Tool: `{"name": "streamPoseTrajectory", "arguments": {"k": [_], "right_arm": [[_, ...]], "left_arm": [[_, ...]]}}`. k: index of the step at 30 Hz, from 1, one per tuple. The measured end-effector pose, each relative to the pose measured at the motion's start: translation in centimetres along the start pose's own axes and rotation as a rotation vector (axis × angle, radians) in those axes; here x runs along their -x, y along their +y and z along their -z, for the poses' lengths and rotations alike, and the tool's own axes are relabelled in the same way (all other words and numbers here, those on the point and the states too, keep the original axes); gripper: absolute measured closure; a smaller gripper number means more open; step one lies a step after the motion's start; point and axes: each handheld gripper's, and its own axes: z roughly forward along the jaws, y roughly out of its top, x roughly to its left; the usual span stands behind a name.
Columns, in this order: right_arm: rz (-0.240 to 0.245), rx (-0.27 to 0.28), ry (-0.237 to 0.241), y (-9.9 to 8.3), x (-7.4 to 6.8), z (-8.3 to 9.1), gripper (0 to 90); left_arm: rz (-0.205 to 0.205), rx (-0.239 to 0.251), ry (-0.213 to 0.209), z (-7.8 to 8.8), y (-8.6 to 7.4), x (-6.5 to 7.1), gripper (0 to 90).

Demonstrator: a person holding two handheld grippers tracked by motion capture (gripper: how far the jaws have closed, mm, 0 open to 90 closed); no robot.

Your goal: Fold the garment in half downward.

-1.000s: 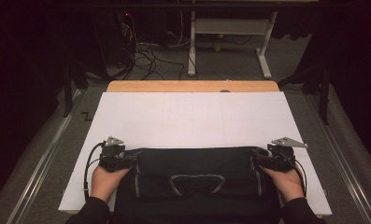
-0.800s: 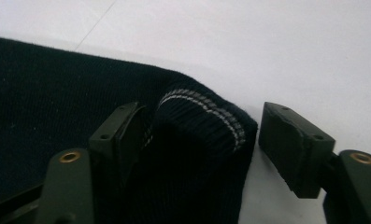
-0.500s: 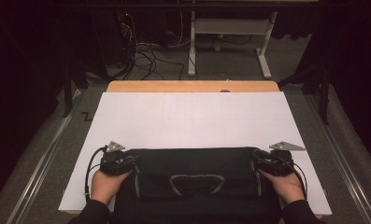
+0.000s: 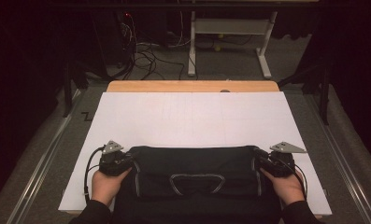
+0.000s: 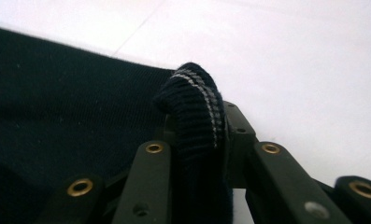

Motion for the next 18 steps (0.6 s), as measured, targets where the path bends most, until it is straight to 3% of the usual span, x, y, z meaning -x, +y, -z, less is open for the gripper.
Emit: {"name": "streamPoseTrajectory", "arguments": {"k": [2, 5, 7, 10, 18], "right_arm": [[0.006, 0.026, -0.016, 0.2, -0.1, 0.3, 76.9], [0.013, 0.055, -0.033, 0.6, -0.2, 0.5, 77.0], [0.017, 0.071, -0.043, 0.9, -0.2, 0.5, 77.1], [0.009, 0.083, -0.056, 1.4, 0.0, 0.3, 77.1], [0.006, 0.116, -0.086, 3.3, 0.8, -0.8, 77.1]], "left_arm": [[-0.020, 0.028, 0.007, 0.2, 0.2, 0.3, 72.0], [-0.052, 0.027, 0.036, 0.0, 0.5, 0.5, 72.1], [-0.046, 0.032, 0.037, -0.2, 0.7, 0.3, 72.1], [0.003, 0.043, 0.013, -0.5, 1.3, -0.4, 72.2], [0.009, 0.034, 0.056, -2.0, 3.6, -1.4, 72.7]]}}
